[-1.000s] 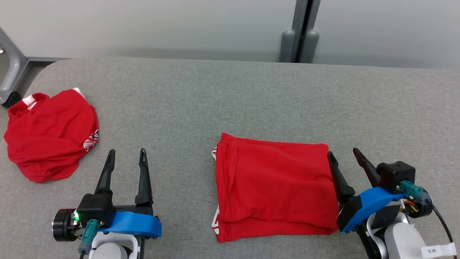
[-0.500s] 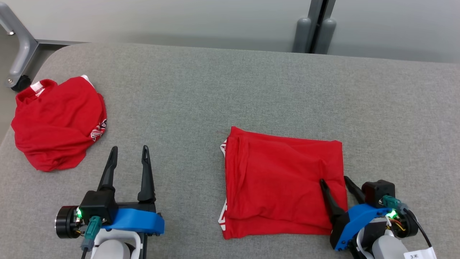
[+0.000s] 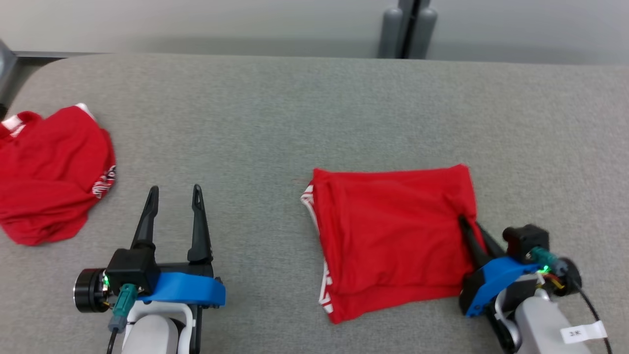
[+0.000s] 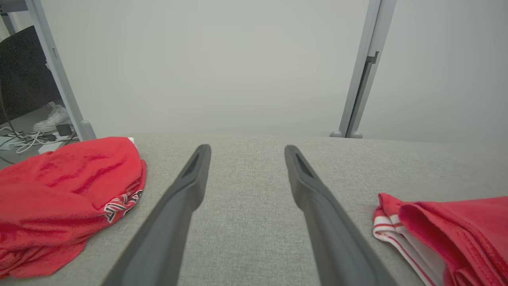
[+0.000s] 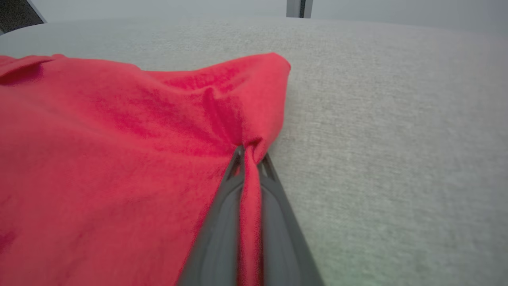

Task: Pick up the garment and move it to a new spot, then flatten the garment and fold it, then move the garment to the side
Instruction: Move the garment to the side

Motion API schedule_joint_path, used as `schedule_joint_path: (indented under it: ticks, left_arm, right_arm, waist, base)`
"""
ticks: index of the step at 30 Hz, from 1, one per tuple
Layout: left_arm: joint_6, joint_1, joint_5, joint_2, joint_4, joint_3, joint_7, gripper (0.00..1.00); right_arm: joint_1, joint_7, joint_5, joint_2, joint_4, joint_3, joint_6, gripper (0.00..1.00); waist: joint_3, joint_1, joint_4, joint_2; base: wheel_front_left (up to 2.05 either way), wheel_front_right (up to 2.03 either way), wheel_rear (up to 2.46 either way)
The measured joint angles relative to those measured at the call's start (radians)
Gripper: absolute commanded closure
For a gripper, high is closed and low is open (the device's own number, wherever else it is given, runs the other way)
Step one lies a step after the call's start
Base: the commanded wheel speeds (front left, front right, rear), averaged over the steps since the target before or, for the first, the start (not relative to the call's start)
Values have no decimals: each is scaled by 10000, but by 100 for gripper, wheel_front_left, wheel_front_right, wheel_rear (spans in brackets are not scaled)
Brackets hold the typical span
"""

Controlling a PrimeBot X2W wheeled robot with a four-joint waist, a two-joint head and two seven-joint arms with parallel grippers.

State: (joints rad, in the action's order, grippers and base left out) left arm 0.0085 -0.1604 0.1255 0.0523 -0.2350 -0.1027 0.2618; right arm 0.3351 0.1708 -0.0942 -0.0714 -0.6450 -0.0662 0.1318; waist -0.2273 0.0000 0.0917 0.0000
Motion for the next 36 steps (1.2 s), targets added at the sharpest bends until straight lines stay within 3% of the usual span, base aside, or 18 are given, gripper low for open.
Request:
schedule_joint_path:
  ticks: [14,19,28,36]
  left_arm:
    - [100,-1053,-88,-10,635,-209,10,0]
    - [94,-1355,-238,8,769,-213,10,0]
    - [23,-1561,-401,73,811,-190,10,0]
    - [-4,-1895,-550,125,1152,-267,10,0]
  right_arm:
    - [940,-127,134,-2082,1267,1329,-8,100]
    - [972,-259,-56,-2429,1797,1758,-10,100]
    - [1476,-468,-130,-2422,2399,1574,-10,100]
    - [2921,-941,-184,-3708,2617,1338,-10,100]
  waist:
    - [-1449,1,-1329,0]
    - [-1853,1,-1664,0]
    - [-2058,1,-1835,0]
    - [-2730,1,-1801,0]
  base:
    - [0,0,0]
    - [0,0,0]
    - [0,0,0]
    - [0,0,0]
